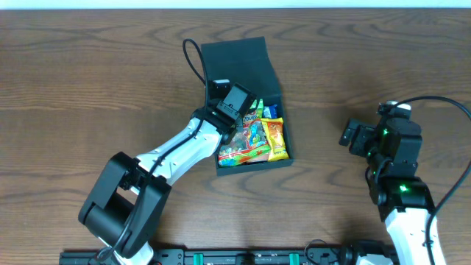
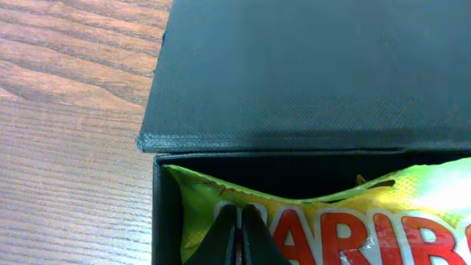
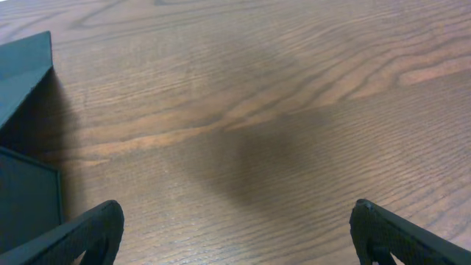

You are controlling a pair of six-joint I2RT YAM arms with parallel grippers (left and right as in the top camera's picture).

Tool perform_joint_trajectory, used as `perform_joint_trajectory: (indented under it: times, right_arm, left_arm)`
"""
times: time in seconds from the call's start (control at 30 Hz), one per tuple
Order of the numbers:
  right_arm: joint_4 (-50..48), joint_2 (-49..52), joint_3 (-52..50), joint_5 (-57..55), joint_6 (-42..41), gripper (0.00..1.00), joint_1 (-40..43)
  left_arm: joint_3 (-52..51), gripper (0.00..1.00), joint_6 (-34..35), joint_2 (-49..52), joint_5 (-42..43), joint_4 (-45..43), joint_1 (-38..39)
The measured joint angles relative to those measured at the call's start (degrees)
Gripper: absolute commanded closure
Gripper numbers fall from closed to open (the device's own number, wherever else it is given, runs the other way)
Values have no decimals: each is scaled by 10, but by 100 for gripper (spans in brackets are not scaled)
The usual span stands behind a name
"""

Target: Pack container

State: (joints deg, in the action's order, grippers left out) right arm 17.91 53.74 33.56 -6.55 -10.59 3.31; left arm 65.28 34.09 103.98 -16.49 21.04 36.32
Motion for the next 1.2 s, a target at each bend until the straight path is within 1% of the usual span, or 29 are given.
perform_joint_trajectory:
  times: [0.23,0.4,0.53,0.63,0.77,0.9,1.07,1.2]
  right_arm:
    - [0,0,0,0,0,1,0]
    - [0,0,0,0,0,1,0]
    - [0,0,0,0,0,1,0]
    - [0,0,0,0,0,1,0]
    - [0,0,0,0,0,1,0]
    - [0,0,0,0,0,1,0]
    - [0,0,0,0,0,1,0]
    - [0,0,0,0,0,1,0]
  left_arm:
    - [0,94,0,-3,-2,21,1]
    - [-2,94,0,-39,3,45,8]
    - [-3,94,0,-88,32,57,21]
    - [-3,94,2,-110,73,60,38]
    - [-8,94,10,-106,112,57,79]
    - [-22,94,26,-84,119,42,113]
    - [-27,94,52,-71,116,14,123]
    - [-27,94,65,-69,116,9,130]
